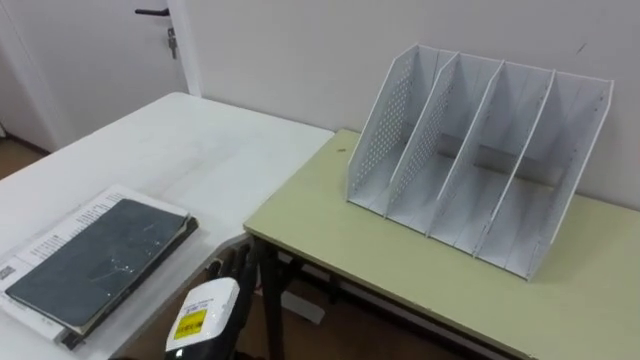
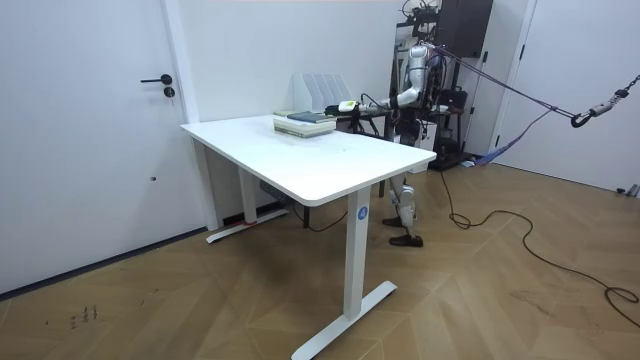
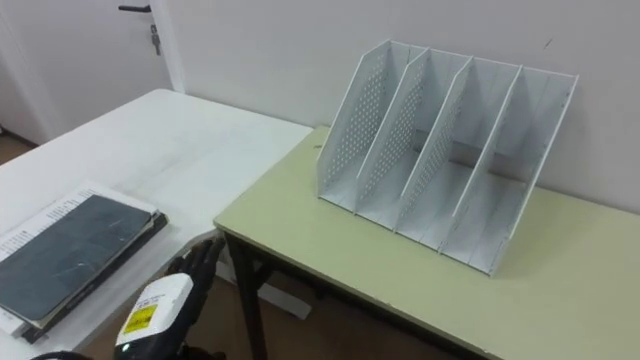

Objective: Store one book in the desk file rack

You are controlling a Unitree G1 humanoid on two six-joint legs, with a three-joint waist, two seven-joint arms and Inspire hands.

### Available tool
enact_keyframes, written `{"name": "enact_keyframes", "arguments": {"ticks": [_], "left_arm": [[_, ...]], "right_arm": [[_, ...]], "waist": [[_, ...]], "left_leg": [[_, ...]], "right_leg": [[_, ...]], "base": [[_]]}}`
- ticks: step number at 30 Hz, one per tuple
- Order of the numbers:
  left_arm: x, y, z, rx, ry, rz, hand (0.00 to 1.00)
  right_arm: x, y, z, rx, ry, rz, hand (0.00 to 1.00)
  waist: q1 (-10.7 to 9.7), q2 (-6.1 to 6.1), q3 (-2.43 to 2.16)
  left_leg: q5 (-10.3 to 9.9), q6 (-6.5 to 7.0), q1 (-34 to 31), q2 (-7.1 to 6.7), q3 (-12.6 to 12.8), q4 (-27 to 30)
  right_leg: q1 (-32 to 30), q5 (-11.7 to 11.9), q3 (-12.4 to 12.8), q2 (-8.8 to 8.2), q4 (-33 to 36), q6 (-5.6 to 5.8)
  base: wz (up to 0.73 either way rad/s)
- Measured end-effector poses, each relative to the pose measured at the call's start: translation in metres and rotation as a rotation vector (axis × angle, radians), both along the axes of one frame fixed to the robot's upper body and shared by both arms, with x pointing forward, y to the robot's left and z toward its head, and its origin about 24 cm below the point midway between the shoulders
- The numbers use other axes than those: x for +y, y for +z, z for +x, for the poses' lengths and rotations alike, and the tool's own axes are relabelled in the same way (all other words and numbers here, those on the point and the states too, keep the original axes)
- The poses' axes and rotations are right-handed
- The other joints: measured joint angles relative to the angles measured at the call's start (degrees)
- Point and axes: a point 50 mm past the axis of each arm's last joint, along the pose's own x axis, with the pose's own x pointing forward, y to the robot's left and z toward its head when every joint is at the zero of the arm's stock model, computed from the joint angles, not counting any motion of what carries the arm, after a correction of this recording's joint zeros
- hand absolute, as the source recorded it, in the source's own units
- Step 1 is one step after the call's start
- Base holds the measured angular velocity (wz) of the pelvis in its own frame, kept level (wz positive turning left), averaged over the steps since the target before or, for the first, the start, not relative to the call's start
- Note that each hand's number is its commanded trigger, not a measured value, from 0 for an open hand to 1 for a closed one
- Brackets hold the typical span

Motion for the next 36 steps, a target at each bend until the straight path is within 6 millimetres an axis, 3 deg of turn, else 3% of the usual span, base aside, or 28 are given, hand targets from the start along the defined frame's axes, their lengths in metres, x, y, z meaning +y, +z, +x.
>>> {"name": "enact_keyframes", "arguments": {"ticks": [5,10,15,27,36], "left_arm": [[0.014,0.01,0.004,-0.105,0.055,0.062,0.0],[0.03,0.025,0.008,-0.224,0.133,0.083,0.0],[0.044,0.035,0.009,-0.319,0.209,0.105,0.0],[0.066,0.04,0.006,-0.366,0.315,0.143,0.0],[0.079,0.036,0.003,-0.32,0.381,0.176,0.0]], "right_arm": [[-0.001,0.0,-0.002,0.016,-0.006,-0.006,0.0],[-0.002,0.0,-0.003,0.009,-0.043,-0.001,0.0],[-0.006,0.001,-0.006,0.013,-0.074,-0.002,0.0],[-0.014,0.003,-0.023,0.046,-0.119,-0.022,0.0],[-0.015,0.004,-0.028,0.085,-0.136,-0.015,0.0]], "waist": [[0.07,0.76,-0.28],[0.7,1.75,0.17],[1.55,2.56,0.01],[1.96,2.64,0.05],[2.04,2.58,-0.32]], "left_leg": [[0.0,0.0,-0.04,0.08,-0.06,-0.01],[0.0,0.0,-0.04,0.06,0.02,-0.02],[0.0,0.0,-0.05,0.04,-0.05,-0.02],[0.0,0.0,0.66,0.05,-0.08,-0.01],[0.0,0.01,0.96,0.07,-0.06,-0.02]], "right_leg": [[0.02,0.29,0.03,0.07,-0.34,0.01],[-0.17,0.58,0.0,0.08,-0.48,0.06],[-0.13,0.58,0.02,0.06,-0.37,0.06],[0.68,0.59,-0.08,0.02,-0.35,0.05],[0.7,0.82,0.24,0.1,-0.17,0.06]], "base": [[0.0],[-0.02],[-0.01],[0.01],[-0.01]]}}
